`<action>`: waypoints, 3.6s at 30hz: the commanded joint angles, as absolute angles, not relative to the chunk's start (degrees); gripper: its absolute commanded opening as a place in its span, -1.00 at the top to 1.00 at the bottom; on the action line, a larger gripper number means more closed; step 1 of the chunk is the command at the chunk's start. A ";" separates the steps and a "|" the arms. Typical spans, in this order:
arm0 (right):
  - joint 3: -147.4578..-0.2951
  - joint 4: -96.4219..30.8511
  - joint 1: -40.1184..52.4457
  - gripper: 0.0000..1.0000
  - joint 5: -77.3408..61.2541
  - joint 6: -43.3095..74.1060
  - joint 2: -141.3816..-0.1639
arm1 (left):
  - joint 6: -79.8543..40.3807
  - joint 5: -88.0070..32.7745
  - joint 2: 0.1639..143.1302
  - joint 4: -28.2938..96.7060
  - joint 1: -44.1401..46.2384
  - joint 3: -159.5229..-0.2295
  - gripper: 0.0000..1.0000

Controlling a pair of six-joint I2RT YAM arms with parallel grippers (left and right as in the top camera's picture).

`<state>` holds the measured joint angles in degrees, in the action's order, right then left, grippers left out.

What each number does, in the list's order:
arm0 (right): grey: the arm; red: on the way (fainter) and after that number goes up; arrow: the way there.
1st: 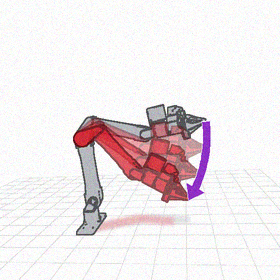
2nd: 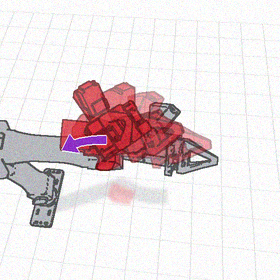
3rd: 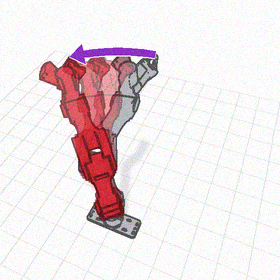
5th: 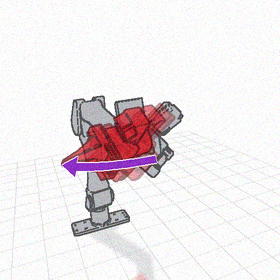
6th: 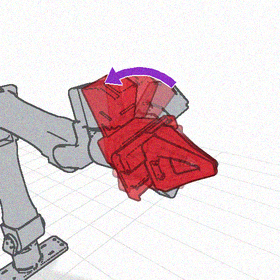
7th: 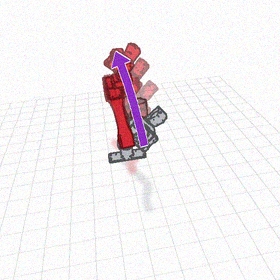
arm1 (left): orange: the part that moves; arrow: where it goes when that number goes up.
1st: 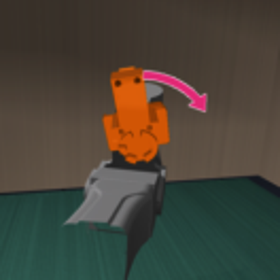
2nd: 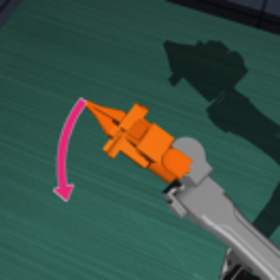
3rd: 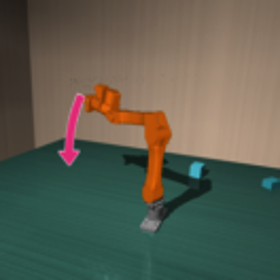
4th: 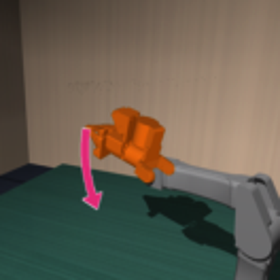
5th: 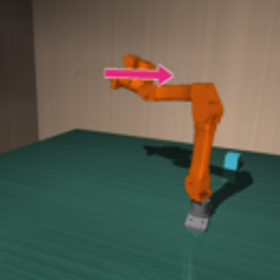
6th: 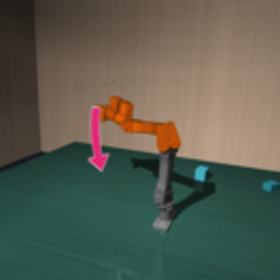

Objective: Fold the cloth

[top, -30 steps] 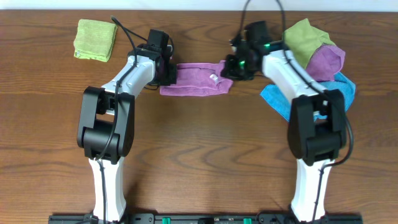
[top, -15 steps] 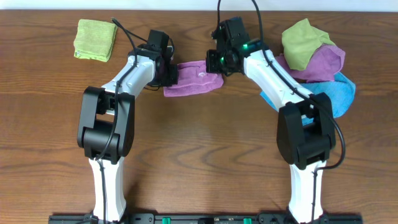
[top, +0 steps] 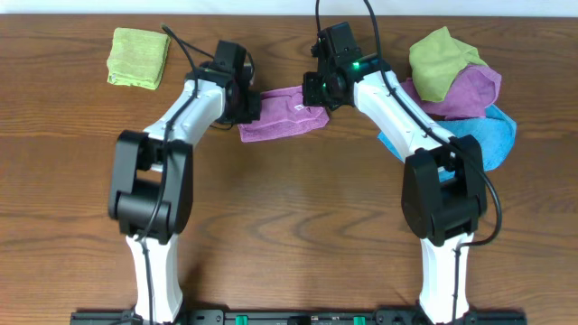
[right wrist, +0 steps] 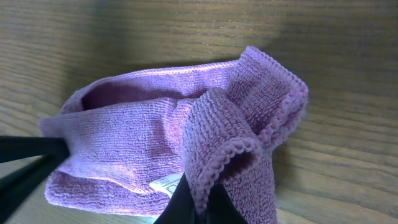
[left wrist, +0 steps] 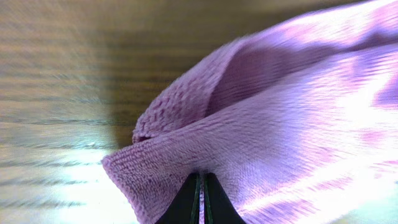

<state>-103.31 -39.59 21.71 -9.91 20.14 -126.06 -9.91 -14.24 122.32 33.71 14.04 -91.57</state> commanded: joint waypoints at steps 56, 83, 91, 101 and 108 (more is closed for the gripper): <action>-104.33 -30.76 39.57 0.97 -0.64 -0.51 -131.31 | 1.56 -25.54 86.59 56.73 -18.74 -91.88 0.88; -104.97 -31.40 38.24 -0.40 -19.92 -0.32 -125.89 | 1.80 -25.08 87.00 55.40 -18.74 -91.70 0.88; -104.99 -38.11 35.94 -0.42 -10.74 -0.97 -112.86 | 2.63 -26.59 87.00 50.46 -18.70 -83.37 0.77; -104.90 -66.81 31.18 -0.75 10.28 10.15 -91.44 | -1.61 -29.61 87.00 33.52 -11.62 -61.63 0.54; -94.56 -77.84 36.05 -0.85 28.67 21.15 -66.02 | -7.92 -14.17 87.48 24.86 1.67 -60.62 0.38</action>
